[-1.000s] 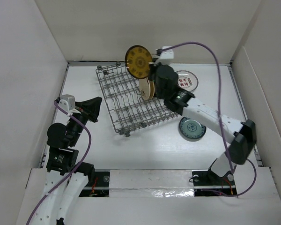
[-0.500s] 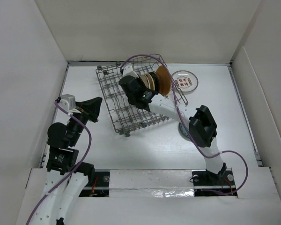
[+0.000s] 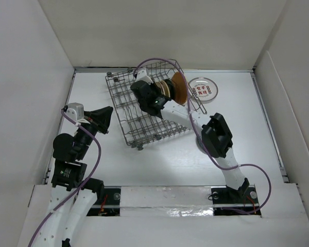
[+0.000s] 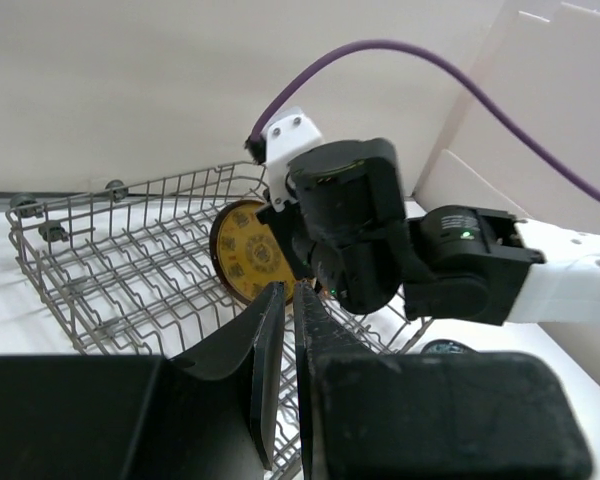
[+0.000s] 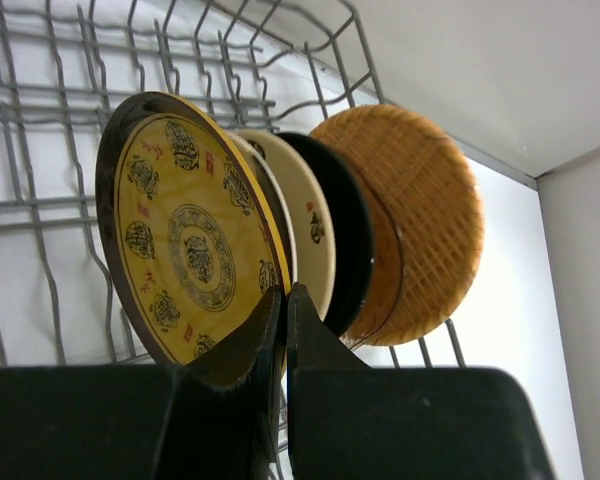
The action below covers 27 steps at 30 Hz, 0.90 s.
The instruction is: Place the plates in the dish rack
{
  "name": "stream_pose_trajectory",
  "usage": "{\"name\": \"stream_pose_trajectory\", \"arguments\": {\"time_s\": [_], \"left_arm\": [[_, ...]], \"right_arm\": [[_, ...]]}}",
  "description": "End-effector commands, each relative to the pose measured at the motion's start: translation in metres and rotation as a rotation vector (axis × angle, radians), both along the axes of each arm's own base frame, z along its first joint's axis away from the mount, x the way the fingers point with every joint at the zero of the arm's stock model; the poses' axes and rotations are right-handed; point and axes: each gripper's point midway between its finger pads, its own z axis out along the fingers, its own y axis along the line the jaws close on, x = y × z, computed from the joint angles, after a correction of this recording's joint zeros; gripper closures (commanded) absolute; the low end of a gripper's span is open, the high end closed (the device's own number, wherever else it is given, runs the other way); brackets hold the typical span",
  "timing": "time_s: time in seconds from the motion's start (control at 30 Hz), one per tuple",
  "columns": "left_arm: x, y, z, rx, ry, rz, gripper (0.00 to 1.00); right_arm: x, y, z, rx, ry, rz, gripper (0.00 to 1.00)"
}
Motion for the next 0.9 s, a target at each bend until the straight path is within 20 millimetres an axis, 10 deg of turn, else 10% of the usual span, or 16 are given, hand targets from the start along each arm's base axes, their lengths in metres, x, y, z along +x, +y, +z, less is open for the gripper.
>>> {"name": "stream_pose_trajectory", "arguments": {"time_s": [0.0, 0.37, 0.57, 0.77, 0.83, 0.87], "left_arm": [[-0.001, -0.004, 0.014, -0.002, -0.041, -0.021, 0.94], [0.003, -0.003, 0.009, -0.002, -0.027, -0.009, 0.94], [0.003, -0.005, 0.009, -0.001, -0.029, -0.020, 0.94], [-0.001, -0.006, 0.012, -0.003, -0.042, -0.034, 0.93], [0.001, -0.003, 0.011, -0.004, -0.034, -0.013, 0.94], [0.001, -0.004, 0.011, -0.004, -0.029, -0.017, 0.93]], "right_arm": [[0.003, 0.000, 0.000, 0.013, -0.016, -0.026, 1.00], [-0.009, 0.011, -0.035, 0.039, 0.035, 0.001, 0.97], [-0.020, 0.014, -0.005, 0.145, -0.003, 0.046, 0.50], [-0.036, -0.004, 0.054, 0.373, -0.065, 0.102, 0.48], [-0.042, -0.028, 0.044, 0.442, -0.047, 0.086, 0.49], [-0.050, -0.041, 0.077, 0.541, -0.103, 0.108, 0.55]]}}
